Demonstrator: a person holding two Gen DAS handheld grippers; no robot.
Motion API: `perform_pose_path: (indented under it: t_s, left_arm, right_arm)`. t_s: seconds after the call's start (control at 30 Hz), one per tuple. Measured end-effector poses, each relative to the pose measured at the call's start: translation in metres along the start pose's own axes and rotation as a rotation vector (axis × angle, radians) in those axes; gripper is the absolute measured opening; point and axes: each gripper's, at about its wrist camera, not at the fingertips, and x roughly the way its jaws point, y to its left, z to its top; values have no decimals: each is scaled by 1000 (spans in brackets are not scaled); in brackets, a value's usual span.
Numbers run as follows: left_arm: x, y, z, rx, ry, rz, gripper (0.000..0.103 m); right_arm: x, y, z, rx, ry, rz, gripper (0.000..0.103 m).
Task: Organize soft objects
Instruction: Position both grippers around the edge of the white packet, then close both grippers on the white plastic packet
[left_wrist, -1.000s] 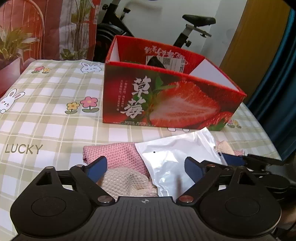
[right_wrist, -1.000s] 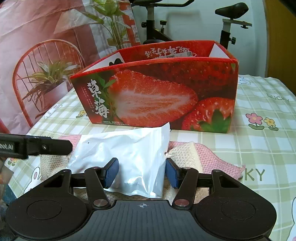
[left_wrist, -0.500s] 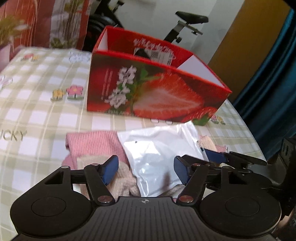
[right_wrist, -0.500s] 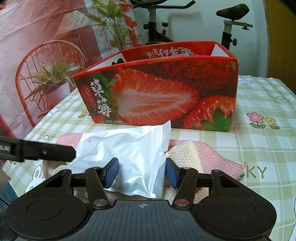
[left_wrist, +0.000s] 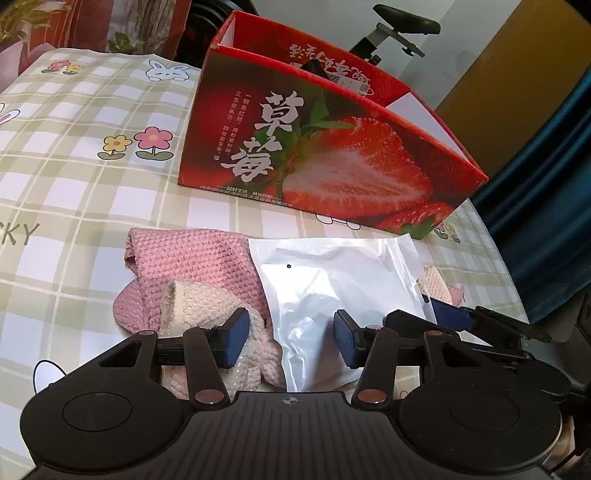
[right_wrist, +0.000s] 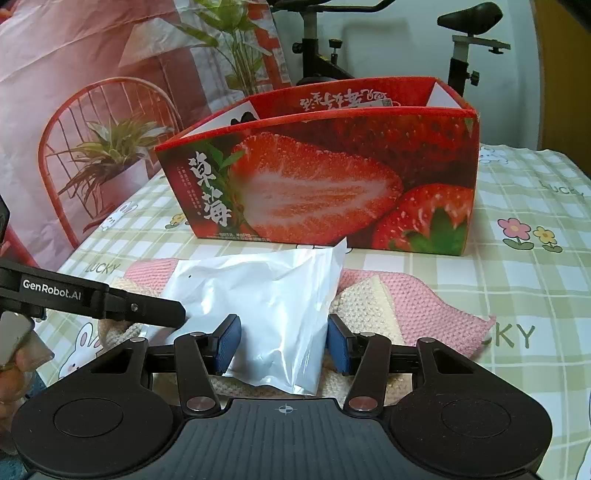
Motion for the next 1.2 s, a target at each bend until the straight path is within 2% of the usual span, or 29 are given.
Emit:
perform_pose_path:
  t_s: [0.4, 0.63, 0.73, 1.07, 1.2]
  left_arm:
    - [-17, -3, -1, -9, -30, -58, 50]
    - [-2, -2, 6, 2, -3, -45, 50]
    - [5, 4, 8, -19, 11, -56, 50]
    - [8, 0, 7, 0, 24, -105, 50]
    - [4, 3, 4, -17, 20, -115, 48]
  right_arm:
    - [3, -8, 1, 46, 10, 30, 48]
    - [2, -7, 0, 43, 15, 37, 48]
    - [2, -8, 1, 46, 22, 41, 48]
    - [2, -16, 6, 104, 51, 77, 47]
    - [0, -20, 8, 140, 54, 91, 39]
